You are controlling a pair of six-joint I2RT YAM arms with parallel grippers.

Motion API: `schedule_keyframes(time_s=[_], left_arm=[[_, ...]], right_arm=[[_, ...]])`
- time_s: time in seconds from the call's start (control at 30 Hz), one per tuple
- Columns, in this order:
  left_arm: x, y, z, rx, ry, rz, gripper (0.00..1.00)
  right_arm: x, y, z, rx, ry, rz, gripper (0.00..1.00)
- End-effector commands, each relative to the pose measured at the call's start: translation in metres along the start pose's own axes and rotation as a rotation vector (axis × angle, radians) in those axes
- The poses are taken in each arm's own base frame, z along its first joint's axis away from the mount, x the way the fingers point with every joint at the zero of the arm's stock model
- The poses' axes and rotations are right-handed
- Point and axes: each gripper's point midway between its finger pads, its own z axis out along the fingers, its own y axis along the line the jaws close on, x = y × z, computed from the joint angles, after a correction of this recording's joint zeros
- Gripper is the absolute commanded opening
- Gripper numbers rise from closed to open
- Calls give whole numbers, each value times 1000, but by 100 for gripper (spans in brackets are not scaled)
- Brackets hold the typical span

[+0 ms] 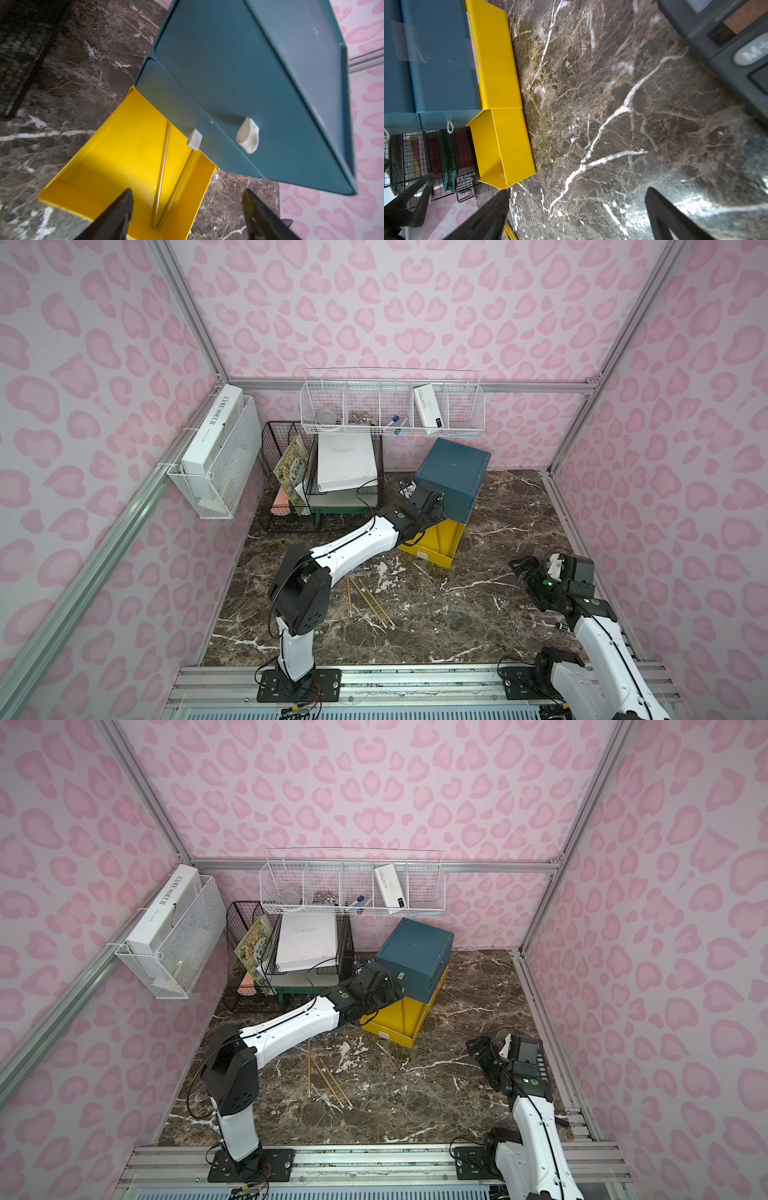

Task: Please place the pencils in the drawer according to their color
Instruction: Place the pencil in the drawer, then pick up the pencil from the center of the board.

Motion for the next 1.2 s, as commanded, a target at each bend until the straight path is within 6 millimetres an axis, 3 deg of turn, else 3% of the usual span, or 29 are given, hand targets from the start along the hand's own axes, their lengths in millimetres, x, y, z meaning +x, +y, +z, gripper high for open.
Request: schedule_keyframes(time_s=[0.0, 0.33, 0.53, 0.73, 1.17], left_arm=[[9, 24, -22, -66, 45, 40, 82], [52, 139, -95, -330, 146, 6, 85], [85, 184, -110, -422, 226, -76, 85], [112, 205, -102, -486, 290, -183, 83], [135, 219, -76, -571, 347, -212, 73]], right_arm=[[-3, 2, 0, -5, -10, -6, 100], [3, 3, 3, -19, 7, -1, 100], [11, 3, 5, -20, 17, 3, 100], [14, 4, 4, -16, 16, 4, 100], [15, 4, 1, -9, 11, -1, 100]])
